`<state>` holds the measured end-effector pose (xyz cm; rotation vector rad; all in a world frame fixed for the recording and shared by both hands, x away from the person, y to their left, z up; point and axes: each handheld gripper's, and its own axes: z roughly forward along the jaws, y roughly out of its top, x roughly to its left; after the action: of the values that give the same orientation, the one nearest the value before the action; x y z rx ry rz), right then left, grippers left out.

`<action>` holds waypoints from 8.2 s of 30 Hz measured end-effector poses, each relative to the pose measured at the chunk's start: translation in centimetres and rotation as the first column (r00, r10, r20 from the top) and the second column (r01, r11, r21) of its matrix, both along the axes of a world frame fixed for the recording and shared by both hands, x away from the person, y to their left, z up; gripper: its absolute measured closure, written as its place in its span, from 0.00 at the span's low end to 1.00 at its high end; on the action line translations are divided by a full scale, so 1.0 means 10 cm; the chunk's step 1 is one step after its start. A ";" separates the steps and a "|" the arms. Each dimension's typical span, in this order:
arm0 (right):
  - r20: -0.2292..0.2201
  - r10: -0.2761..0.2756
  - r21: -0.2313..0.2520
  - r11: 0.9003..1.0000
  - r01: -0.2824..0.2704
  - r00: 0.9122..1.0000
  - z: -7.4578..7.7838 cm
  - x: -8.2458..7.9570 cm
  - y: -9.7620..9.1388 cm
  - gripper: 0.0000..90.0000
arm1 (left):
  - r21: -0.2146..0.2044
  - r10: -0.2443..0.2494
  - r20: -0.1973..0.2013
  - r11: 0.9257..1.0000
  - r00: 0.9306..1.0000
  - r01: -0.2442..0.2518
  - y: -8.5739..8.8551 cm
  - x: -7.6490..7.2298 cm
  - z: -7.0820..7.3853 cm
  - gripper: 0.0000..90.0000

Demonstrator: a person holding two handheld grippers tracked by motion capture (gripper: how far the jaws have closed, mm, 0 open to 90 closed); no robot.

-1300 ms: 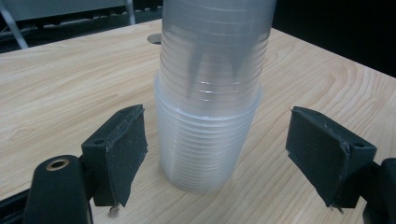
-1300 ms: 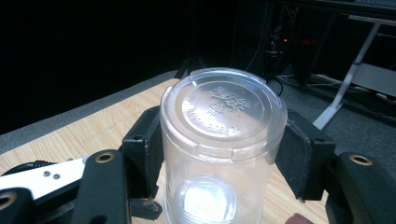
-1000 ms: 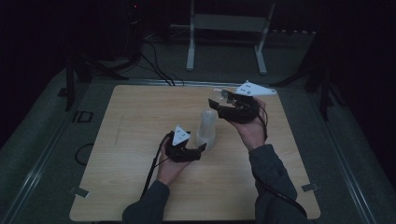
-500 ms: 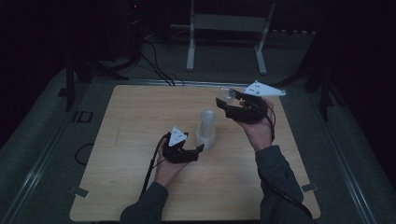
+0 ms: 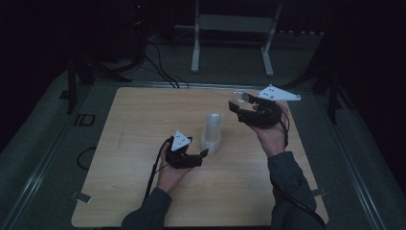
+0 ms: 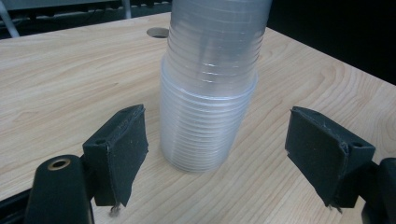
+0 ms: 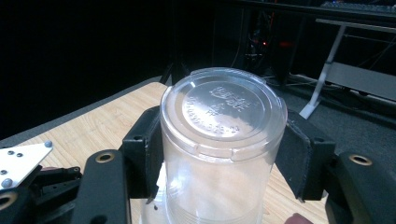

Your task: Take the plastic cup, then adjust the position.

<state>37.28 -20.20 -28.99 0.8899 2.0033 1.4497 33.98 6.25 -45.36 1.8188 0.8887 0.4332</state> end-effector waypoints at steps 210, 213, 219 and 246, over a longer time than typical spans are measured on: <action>-0.329 0.095 0.364 0.931 0.033 0.940 -1.16 -0.20 -0.47 0.45 | 0.013 -0.200 0.135 0.980 0.970 0.200 -0.91 0.06 0.19 0.25; -0.326 0.100 0.369 0.929 0.029 0.940 -1.15 -0.21 -0.48 0.45 | 0.015 -0.201 0.131 0.980 0.971 0.201 -0.92 0.07 0.18 0.25; -0.329 0.114 0.382 0.924 0.021 0.937 -1.15 -0.20 -0.47 0.45 | 0.013 -0.200 0.132 0.980 0.971 0.200 -0.94 0.06 0.17 0.25; -0.356 0.157 0.456 0.890 0.024 0.921 -1.21 -0.18 -0.56 0.44 | 0.007 -0.213 0.141 0.977 0.967 0.214 -0.95 0.05 0.13 0.32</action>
<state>35.47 -25.82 -41.09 1.4084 2.0039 1.9570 34.46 -3.21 -44.02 1.8290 0.5896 0.4142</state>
